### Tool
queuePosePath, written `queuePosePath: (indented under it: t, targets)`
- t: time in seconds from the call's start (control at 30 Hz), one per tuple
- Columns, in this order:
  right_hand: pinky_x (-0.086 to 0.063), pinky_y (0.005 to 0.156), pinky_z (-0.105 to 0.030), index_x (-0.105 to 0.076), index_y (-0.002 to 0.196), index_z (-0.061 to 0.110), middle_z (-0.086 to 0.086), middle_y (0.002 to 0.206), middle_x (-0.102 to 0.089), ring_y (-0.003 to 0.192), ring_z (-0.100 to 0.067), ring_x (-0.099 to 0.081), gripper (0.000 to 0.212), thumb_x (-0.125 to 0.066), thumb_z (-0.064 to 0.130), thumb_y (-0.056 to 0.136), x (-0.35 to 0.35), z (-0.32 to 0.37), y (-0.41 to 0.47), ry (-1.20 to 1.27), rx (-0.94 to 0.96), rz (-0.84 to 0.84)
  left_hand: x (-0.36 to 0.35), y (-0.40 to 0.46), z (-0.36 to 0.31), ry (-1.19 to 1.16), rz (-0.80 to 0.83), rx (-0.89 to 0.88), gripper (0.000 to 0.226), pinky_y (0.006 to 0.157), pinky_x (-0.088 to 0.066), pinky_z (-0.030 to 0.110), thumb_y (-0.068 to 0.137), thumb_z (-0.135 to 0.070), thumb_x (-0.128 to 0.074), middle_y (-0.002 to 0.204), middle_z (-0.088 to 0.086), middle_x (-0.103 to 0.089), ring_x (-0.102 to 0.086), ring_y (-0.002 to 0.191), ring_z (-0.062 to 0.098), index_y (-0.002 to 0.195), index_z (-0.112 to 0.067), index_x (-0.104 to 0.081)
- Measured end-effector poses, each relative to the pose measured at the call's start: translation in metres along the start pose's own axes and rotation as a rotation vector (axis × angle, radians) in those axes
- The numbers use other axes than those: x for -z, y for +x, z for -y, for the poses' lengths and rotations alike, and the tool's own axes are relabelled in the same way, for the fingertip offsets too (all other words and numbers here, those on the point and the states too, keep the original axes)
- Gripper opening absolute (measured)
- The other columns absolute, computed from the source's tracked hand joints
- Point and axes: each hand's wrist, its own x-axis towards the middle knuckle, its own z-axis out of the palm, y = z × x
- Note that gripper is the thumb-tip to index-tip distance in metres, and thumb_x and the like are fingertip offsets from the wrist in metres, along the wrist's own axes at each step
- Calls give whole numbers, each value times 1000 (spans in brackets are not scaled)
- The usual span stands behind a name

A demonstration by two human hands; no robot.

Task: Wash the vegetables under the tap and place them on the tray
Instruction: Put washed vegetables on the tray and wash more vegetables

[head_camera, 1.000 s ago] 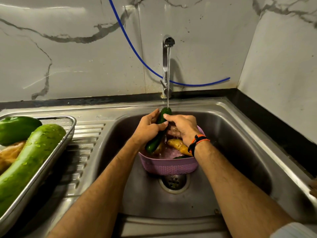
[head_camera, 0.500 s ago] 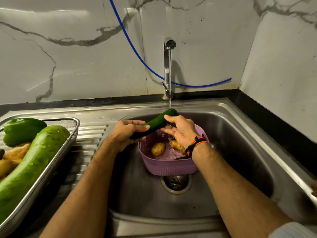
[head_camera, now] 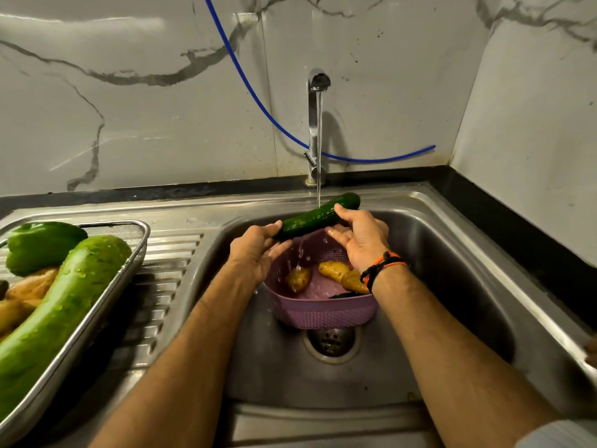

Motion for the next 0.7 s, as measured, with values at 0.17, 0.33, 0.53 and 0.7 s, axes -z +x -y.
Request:
queuePosePath:
  t: [0.17, 0.33, 0.53, 0.7]
  targets:
    - [-58, 77, -39, -60, 84, 5, -13, 83, -67, 81, -28, -67, 16, -70, -8, 82, 8, 13, 0, 39, 19, -100, -16, 3, 15, -13, 30, -13, 28, 71, -61, 30, 90, 13, -56, 122, 22, -65, -67, 108, 30, 115, 6, -63]
    - [-58, 80, -40, -60, 84, 7, -14, 88, -67, 86, -30, -67, 16, -69, -6, 82, 18, 21, 7, 84, 24, -142, -27, -4, 26, -16, 153, 38, 46, 81, -58, 36, 90, 20, -42, 124, 21, -65, -63, 117, 30, 127, 0, -60]
    - [-59, 73, -37, -63, 95, 9, -15, 100, -69, 89, -29, -68, 18, -71, 0, 82, 29, 25, 17, 90, 27, -165, -33, -10, 30, 20, 230, 22, 40, 86, -59, 31, 91, 14, -49, 117, 18, -70, -69, 109, 27, 126, -2, -62]
    - [-60, 73, -39, -62, 96, 5, -19, 105, -69, 87, -30, -69, 20, -72, -2, 80, 22, 16, 16, 43, -10, -112, -19, -6, 20, 287, 127, -120, 31, 89, -59, 36, 86, -2, -71, 107, 15, -73, -72, 99, 27, 117, -4, -66]
